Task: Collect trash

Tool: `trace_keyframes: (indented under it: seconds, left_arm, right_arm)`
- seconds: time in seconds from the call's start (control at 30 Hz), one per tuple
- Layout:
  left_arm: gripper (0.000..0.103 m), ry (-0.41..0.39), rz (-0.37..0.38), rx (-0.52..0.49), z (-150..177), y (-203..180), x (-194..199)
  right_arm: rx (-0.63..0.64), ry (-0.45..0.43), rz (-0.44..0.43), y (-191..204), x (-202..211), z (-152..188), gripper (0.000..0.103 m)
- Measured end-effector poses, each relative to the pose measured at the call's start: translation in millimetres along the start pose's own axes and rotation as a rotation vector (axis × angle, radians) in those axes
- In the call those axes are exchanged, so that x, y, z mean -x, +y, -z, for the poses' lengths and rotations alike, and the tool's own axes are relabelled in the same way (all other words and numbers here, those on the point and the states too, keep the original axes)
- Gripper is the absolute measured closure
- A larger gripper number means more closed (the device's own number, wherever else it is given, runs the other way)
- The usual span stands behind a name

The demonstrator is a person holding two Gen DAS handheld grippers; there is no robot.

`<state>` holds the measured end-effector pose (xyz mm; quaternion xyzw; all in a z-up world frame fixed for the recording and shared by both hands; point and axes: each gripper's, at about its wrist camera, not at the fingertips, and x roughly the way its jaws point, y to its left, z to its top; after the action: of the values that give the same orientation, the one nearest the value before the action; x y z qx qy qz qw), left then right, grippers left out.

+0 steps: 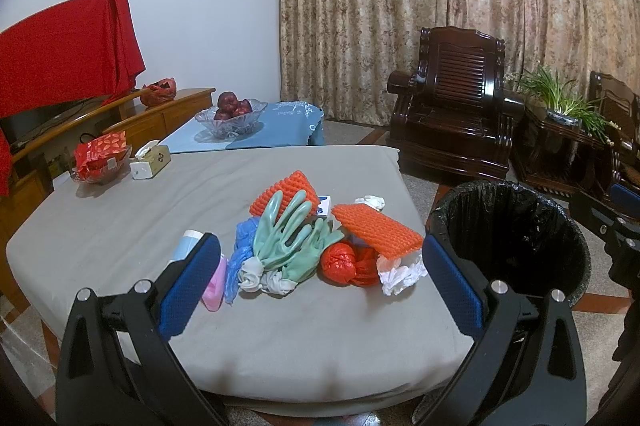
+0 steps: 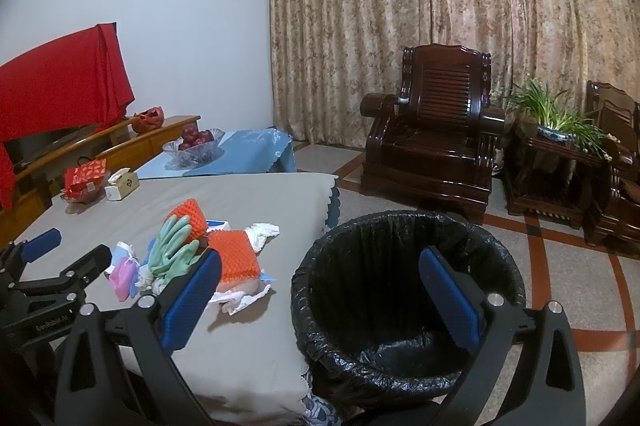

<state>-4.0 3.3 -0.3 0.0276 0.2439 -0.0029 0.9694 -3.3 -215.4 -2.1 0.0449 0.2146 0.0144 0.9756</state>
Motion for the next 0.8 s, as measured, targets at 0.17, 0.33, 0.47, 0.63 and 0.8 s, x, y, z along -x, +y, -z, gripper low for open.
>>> trace_keyframes:
  seconds: [0.17,0.33,0.47,0.63,0.8]
  left_arm:
    - [0.005,0.001,0.0,0.0,0.7,0.2,0.2]
    - [0.005,0.001,0.001,0.0,2.1,1.1,1.9]
    - [0.005,0.001,0.0,0.001,0.6,-0.1,-0.5]
    - [0.005,0.004,0.001,0.001,1.7,0.7,-0.4]
    - [0.005,0.006,0.0,0.004,-3.4,-2.3,1.6]
  right_arm:
    - [-0.002,0.0,-0.001,-0.7,0.2,-0.2,0.006]
    - [-0.001,0.001,0.0,1.0,-1.1,0.4,0.006]
    - [-0.002,0.002,0.0,1.5,-1.4,1.2,0.006]
    - [-0.002,0.002,0.0,0.7,-1.2,0.6,0.006]
    - [-0.001,0.007,0.0,1.6,-2.0,3.8,0.006]
